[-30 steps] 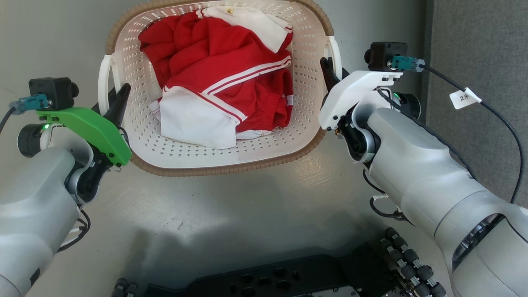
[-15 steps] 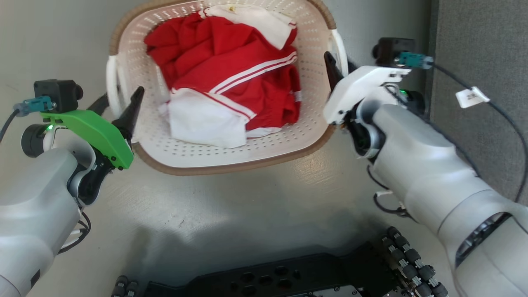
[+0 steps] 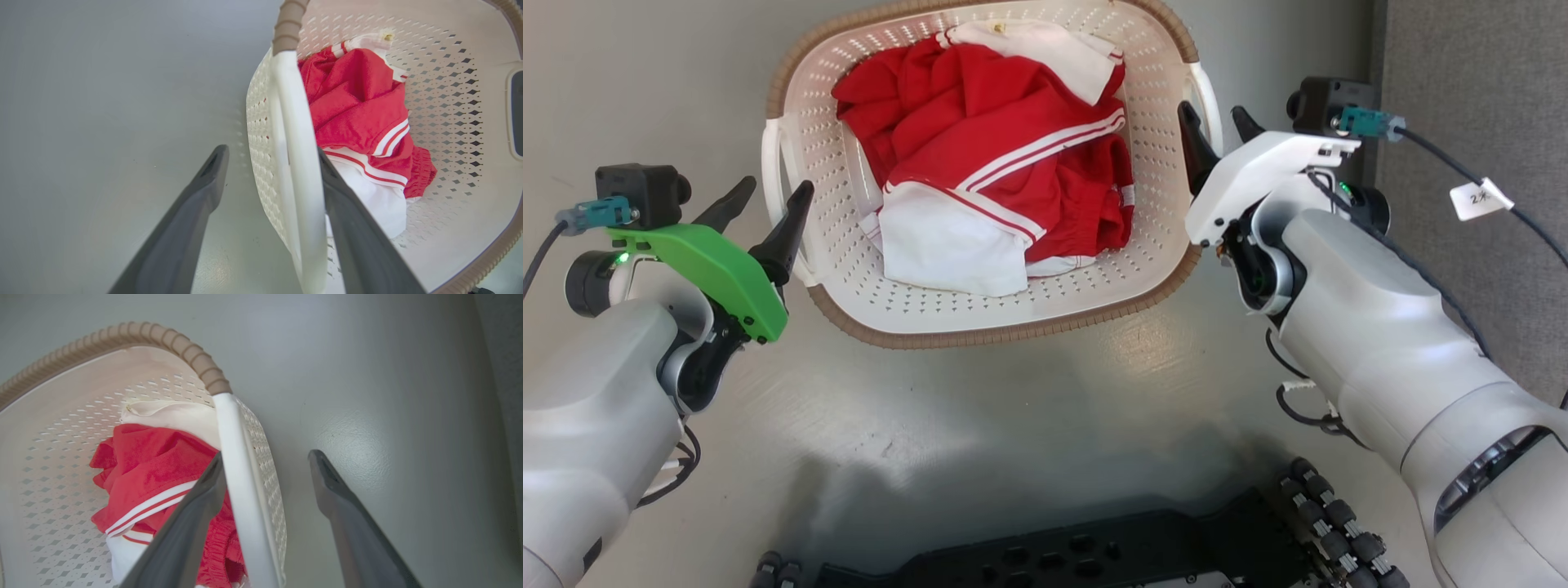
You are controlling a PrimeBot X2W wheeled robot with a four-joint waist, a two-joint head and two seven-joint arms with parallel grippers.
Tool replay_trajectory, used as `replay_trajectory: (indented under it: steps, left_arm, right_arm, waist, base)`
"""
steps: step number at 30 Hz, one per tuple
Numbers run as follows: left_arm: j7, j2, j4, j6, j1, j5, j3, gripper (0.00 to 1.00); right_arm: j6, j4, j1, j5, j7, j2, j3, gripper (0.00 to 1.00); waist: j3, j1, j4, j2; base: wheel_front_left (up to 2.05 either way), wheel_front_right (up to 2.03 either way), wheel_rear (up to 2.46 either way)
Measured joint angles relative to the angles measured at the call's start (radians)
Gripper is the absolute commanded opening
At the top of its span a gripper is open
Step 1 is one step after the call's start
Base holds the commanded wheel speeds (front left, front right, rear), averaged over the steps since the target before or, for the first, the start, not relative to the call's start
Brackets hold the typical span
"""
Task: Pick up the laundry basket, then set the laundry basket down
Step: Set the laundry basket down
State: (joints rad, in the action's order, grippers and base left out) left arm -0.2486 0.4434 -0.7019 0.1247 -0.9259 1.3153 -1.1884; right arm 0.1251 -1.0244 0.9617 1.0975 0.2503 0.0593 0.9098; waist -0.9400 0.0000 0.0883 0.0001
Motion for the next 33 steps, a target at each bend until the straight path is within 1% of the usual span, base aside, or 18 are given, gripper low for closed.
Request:
replay_trajectory:
  steps: [9,14,24,33]
  left_arm:
    - [0.000,-0.010,-0.002,0.000,0.004,0.002,-0.003,1.00]
    - [0.000,-0.013,0.000,0.000,0.016,0.001,0.033,1.00]
    - [0.000,-0.023,0.035,0.000,0.069,-0.039,0.149,1.00]
    - [0.000,-0.035,0.091,0.000,0.129,-0.102,0.259,1.00]
  right_arm:
    - [0.000,0.030,-0.037,-0.020,0.000,0.001,-0.023,1.00]
    - [0.000,0.032,-0.055,-0.055,0.000,0.001,-0.046,1.00]
    - [0.000,0.038,-0.103,-0.142,0.000,0.001,-0.107,1.00]
    - [0.000,0.083,-0.156,-0.234,0.000,0.001,-0.204,1.00]
  waist:
    - [0.053,0.0000,-0.002,0.0000]
    - [0.100,0.0000,-0.003,0.0000]
    - [0.223,0.0000,-0.005,0.0000]
    - [0.348,-0.0001,-0.012,0.0000]
  base:
    - [0.00,0.00,0.00]
    - [0.00,0.00,0.00]
    - [0.00,0.00,0.00]
    - [0.00,0.00,0.00]
